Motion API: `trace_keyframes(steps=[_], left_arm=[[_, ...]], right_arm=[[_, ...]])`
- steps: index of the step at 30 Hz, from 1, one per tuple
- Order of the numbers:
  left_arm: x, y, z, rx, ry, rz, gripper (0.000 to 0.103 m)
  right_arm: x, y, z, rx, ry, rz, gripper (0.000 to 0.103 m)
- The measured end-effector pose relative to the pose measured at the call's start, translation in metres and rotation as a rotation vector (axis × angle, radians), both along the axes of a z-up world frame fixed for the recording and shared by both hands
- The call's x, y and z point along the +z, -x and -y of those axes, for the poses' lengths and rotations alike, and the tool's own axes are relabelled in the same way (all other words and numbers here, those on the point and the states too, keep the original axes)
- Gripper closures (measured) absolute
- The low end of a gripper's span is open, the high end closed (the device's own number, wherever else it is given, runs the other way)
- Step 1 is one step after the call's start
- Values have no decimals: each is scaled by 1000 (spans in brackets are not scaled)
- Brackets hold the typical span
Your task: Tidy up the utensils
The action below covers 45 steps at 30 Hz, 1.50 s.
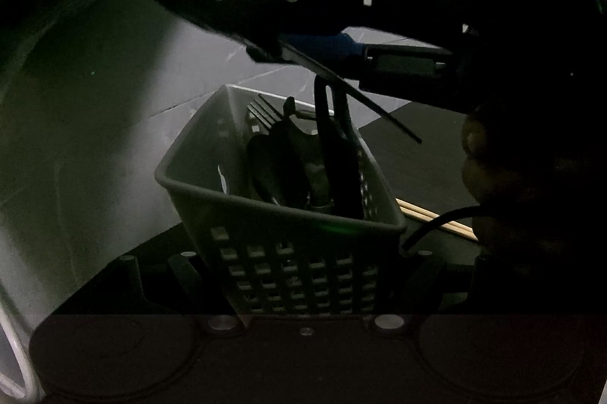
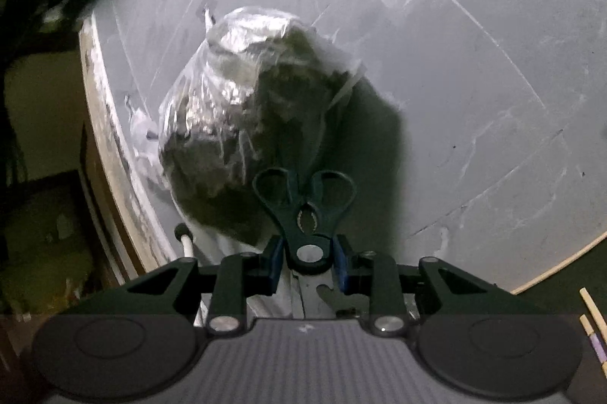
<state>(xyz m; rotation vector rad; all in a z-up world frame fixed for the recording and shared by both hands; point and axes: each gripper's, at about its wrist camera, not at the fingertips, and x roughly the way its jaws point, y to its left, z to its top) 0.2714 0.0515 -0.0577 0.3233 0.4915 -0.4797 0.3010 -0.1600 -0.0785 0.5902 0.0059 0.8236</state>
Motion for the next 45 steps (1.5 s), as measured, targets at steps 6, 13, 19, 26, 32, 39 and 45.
trace_keyframes(steps=[6,13,19,26,32,39,45], left_arm=[[-1,6,-1,9,25,3,24],[-2,11,-5,19,56,15,24],[-2,10,-6,24,100,13,25],[-7,7,-9,28,119,10,26],[-7,6,-6,46,148,4,26],[-8,4,-5,71,174,-12,26],[-6,-2,-2,81,157,-12,26]], right_arm=[[17,5,18,52,91,-62,72],[71,24,48,139,409,-127,72],[111,15,35,210,736,-147,71],[137,2,-4,306,980,-93,75],[158,-15,-26,319,1031,-72,75],[172,-17,-15,226,930,-59,65],[154,-15,19,92,843,-116,56]])
